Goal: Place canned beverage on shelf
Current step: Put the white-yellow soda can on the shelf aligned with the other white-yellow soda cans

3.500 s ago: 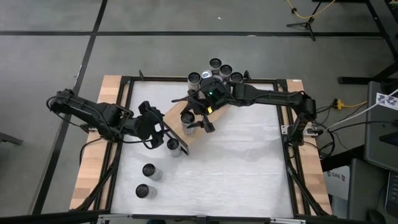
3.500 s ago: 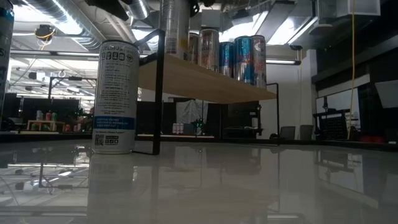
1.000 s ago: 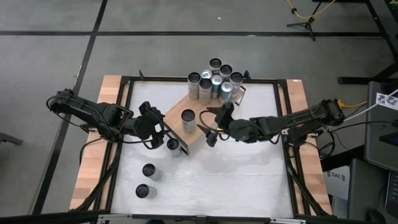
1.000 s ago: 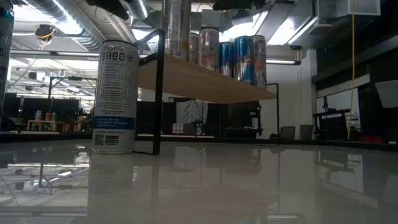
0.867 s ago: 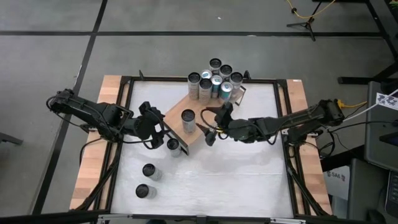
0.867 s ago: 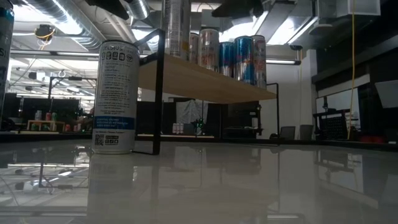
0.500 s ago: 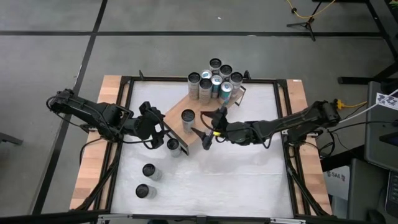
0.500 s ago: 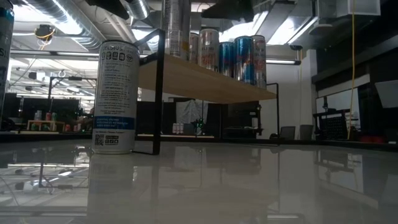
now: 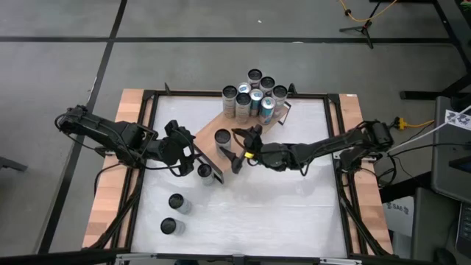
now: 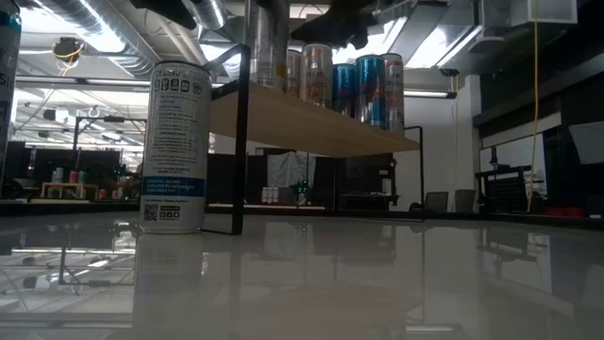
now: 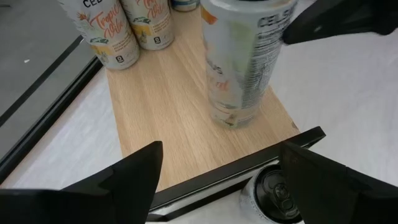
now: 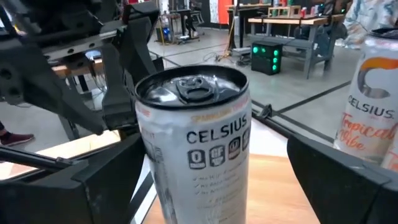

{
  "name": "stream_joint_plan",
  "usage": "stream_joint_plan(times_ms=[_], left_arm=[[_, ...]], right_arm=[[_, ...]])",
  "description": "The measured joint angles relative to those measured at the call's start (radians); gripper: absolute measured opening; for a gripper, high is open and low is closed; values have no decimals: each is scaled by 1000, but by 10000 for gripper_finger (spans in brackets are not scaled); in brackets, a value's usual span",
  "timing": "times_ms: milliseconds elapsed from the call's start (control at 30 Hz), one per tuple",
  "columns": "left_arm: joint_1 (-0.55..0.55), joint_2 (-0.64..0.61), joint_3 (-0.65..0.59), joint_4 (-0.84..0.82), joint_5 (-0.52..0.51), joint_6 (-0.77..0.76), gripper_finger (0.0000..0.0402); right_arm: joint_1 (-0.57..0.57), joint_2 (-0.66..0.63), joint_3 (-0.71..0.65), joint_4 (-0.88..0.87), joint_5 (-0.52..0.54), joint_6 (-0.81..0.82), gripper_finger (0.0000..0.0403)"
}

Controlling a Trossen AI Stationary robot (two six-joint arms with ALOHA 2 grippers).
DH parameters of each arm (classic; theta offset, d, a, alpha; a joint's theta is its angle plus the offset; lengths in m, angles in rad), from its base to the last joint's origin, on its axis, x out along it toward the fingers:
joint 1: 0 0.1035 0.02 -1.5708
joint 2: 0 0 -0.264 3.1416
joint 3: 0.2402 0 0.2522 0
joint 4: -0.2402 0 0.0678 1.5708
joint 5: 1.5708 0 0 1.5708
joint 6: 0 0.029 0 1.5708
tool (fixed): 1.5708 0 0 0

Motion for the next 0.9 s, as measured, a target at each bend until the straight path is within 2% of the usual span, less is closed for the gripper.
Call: stream_joint_plan(times_ms=[267,667,833,900], left_arm=[[0,0,0,3,0,1,314],[0,0,0,7,0,2,314],[0,0,0,7,0,2,314],[0,0,0,7,-1,1,314]], right_arm=[[-41,2,0,21,-32,1,388],[-40,2,0,8,-41,0,388],[-56,2,0,14,-140,-2,388],[-68,2,0,14,-150,-1,388]])
